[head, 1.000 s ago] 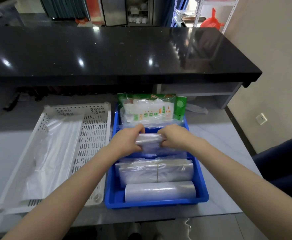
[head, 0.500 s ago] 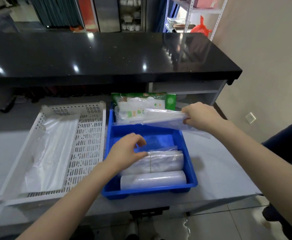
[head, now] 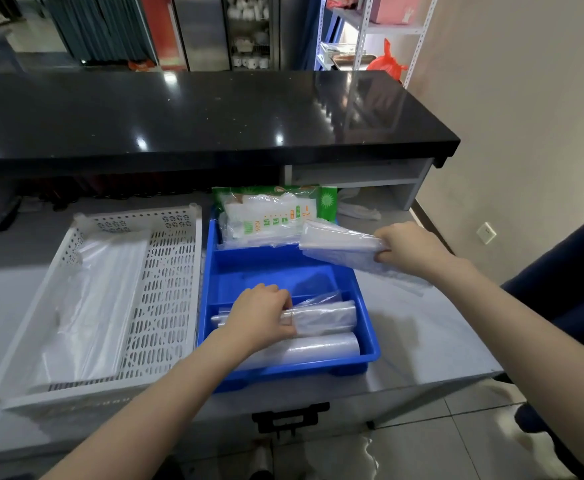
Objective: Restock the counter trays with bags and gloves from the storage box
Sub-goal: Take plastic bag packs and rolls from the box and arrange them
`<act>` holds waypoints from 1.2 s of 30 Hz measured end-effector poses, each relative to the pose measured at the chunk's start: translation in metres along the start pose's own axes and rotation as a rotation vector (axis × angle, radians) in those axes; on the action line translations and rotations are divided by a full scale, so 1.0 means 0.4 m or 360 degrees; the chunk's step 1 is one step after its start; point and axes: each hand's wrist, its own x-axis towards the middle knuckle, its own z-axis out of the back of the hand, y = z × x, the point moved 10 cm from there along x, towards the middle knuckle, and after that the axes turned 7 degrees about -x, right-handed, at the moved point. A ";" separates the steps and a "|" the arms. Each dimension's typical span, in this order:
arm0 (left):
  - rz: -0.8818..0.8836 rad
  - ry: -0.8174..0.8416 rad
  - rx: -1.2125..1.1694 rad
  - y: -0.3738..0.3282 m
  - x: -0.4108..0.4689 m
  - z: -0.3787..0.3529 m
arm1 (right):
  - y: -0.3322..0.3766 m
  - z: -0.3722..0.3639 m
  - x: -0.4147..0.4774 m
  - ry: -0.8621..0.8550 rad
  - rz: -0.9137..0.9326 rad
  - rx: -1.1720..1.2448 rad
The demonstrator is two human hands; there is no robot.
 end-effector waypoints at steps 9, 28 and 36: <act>-0.0088 0.0067 0.0215 -0.026 0.004 -0.010 | 0.003 0.013 -0.002 -0.0037 0.0007 0.0046; 0.0065 0.0367 -0.0276 0.103 0.267 0.009 | -0.167 0.032 0.037 -0.0103 -0.0207 0.0129; -0.0001 0.0299 -0.0085 0.138 0.253 -0.025 | -0.102 0.023 0.071 0.0029 -0.0100 0.0137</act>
